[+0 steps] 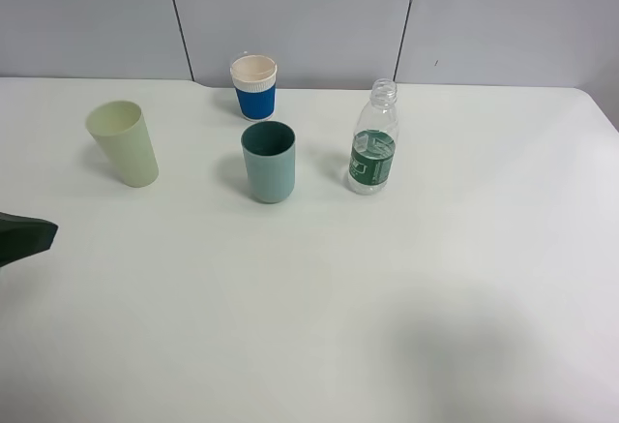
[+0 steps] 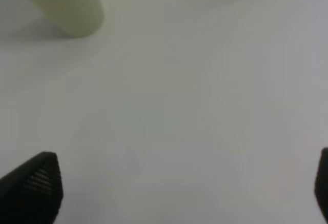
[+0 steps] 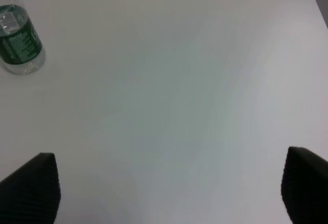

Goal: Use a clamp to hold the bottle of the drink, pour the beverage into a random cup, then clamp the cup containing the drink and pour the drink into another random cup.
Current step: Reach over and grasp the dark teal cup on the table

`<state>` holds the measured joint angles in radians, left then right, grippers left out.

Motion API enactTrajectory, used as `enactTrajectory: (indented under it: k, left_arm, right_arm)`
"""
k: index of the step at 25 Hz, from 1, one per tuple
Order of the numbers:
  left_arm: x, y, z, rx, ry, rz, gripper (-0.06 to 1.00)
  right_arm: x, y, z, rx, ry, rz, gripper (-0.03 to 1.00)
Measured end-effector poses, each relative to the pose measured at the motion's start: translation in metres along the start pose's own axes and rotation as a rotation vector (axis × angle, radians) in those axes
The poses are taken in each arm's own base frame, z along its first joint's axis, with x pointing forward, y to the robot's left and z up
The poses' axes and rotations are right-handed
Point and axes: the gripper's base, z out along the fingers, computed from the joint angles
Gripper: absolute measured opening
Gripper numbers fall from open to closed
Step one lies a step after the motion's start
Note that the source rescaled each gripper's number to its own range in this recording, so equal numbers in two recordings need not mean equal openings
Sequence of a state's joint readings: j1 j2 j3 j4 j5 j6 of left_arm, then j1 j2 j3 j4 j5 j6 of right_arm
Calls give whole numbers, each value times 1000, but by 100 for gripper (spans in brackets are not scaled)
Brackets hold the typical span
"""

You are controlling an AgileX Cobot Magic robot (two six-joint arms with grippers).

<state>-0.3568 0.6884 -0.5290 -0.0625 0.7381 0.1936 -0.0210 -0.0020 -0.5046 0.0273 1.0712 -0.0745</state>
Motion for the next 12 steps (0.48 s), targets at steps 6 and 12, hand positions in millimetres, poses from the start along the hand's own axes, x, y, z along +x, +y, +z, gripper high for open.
enactTrajectory:
  k: [6,12]
  left_arm:
    - [-7,-10,26,65,80,57,100]
    - [-15,-15,55,83,100,81,100]
  right_arm:
    - [0,0,0,0,0,0,82]
    - [0,0,0,0,0,0,82]
